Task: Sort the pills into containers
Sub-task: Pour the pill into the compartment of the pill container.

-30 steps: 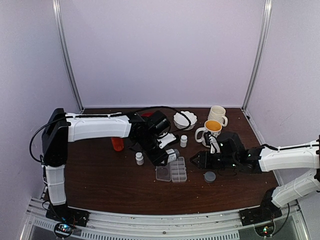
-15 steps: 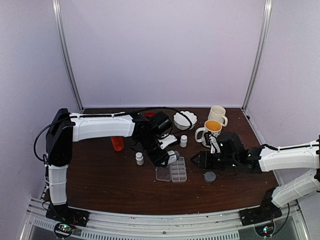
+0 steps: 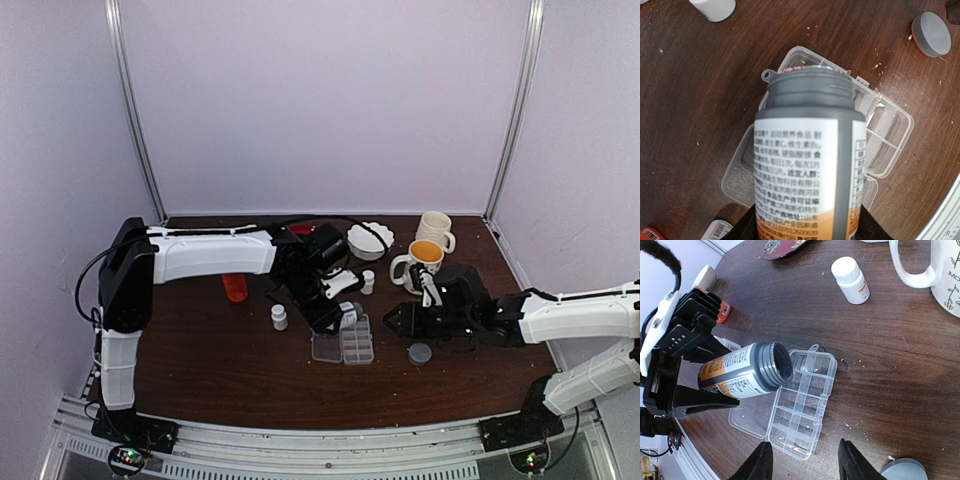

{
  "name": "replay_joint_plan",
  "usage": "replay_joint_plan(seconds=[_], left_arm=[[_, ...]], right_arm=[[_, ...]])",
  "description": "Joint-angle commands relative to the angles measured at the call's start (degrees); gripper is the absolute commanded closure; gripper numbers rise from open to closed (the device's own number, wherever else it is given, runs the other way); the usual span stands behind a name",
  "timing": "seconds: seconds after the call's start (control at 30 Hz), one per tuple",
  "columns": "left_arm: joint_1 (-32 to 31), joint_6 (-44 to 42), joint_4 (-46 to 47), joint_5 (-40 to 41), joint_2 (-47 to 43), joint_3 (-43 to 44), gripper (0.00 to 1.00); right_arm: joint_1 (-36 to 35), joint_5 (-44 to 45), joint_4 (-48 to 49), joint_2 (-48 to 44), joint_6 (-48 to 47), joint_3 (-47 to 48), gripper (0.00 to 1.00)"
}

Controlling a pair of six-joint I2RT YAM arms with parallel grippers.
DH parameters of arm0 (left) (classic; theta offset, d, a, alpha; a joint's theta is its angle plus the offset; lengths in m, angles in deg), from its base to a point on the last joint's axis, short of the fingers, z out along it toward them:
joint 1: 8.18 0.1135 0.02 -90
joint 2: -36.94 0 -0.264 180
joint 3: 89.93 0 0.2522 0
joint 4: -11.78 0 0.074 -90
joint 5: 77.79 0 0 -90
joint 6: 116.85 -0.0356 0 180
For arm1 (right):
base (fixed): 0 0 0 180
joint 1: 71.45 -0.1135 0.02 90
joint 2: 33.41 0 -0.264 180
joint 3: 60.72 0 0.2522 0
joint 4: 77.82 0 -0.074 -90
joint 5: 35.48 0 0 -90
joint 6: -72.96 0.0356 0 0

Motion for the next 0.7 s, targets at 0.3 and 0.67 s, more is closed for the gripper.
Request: replay_joint_plan(seconds=[0.3, 0.67], left_arm=[[-0.6, 0.8, -3.5, -1.1, 3.0, 5.3, 1.00], [-1.1, 0.5, -2.2, -0.1, 1.8, 4.4, 1.00]], right_arm=[[-0.3, 1.7, -1.4, -1.2, -0.9, 0.2, 0.54], [-0.3, 2.2, -0.8, -2.6, -0.5, -1.4, 0.54]])
